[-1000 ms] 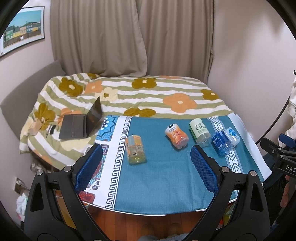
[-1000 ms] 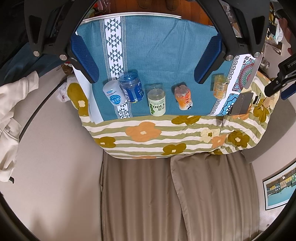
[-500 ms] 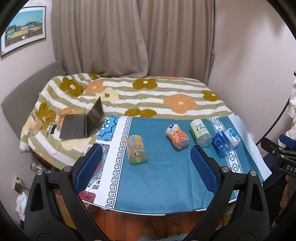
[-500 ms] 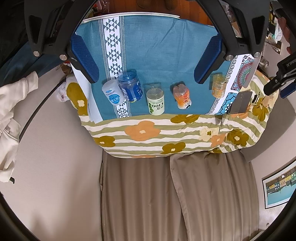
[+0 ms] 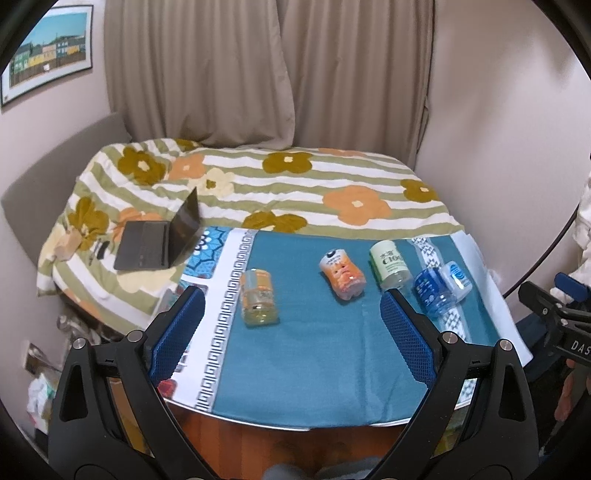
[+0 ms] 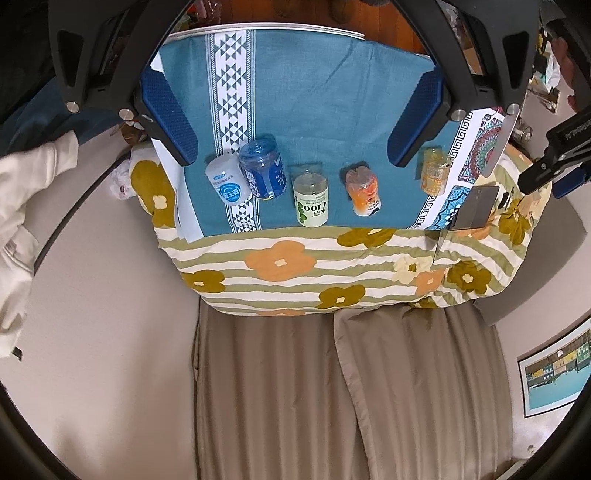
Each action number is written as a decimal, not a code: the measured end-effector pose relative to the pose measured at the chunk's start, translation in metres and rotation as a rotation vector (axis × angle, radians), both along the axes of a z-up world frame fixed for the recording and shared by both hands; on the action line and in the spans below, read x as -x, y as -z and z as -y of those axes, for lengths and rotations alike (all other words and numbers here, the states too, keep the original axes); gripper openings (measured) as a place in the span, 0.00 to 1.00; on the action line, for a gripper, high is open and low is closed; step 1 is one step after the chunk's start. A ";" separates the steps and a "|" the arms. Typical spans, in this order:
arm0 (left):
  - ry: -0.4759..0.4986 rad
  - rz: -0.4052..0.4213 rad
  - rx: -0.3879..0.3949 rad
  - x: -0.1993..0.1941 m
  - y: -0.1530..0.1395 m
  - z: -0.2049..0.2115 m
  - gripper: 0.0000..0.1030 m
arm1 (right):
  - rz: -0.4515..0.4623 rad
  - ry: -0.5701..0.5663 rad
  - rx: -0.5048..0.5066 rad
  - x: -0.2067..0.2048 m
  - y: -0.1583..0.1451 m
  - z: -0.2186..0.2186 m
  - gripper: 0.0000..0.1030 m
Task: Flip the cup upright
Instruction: 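Move the right gripper to the clear green-labelled bottle and close on it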
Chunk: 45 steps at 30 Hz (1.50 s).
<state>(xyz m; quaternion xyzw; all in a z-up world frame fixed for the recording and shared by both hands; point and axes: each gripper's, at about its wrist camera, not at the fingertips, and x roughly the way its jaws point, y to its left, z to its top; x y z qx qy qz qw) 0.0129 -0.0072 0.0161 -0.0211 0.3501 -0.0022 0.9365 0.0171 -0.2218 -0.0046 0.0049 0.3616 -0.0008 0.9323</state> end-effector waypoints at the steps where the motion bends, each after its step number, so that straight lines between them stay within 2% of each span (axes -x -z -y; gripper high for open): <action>1: -0.005 -0.002 0.004 -0.002 0.000 0.003 0.98 | -0.004 -0.009 -0.001 -0.003 -0.001 0.001 1.00; 8: -0.037 -0.042 0.001 -0.020 0.012 0.021 0.98 | -0.048 -0.090 -0.011 -0.032 0.008 0.024 1.00; 16: -0.046 -0.117 -0.011 -0.067 0.038 0.019 0.98 | -0.120 -0.129 -0.044 -0.088 0.032 0.026 1.00; 30: 0.122 -0.336 -0.007 -0.187 0.115 0.017 0.98 | -0.294 -0.156 -0.023 -0.187 0.094 -0.001 1.00; 35: 0.166 -0.401 -0.032 -0.217 0.145 0.017 0.98 | -0.359 -0.169 0.013 -0.218 0.123 -0.013 0.99; 40: 0.204 -0.467 -0.020 -0.237 0.174 0.017 0.98 | -0.428 -0.184 0.047 -0.241 0.153 -0.020 0.99; 43: 0.230 -0.493 -0.024 -0.244 0.187 0.021 0.98 | -0.462 -0.194 0.068 -0.249 0.168 -0.024 0.94; 45: 0.241 -0.508 -0.016 -0.249 0.194 0.022 0.98 | -0.481 -0.200 0.083 -0.254 0.177 -0.026 0.87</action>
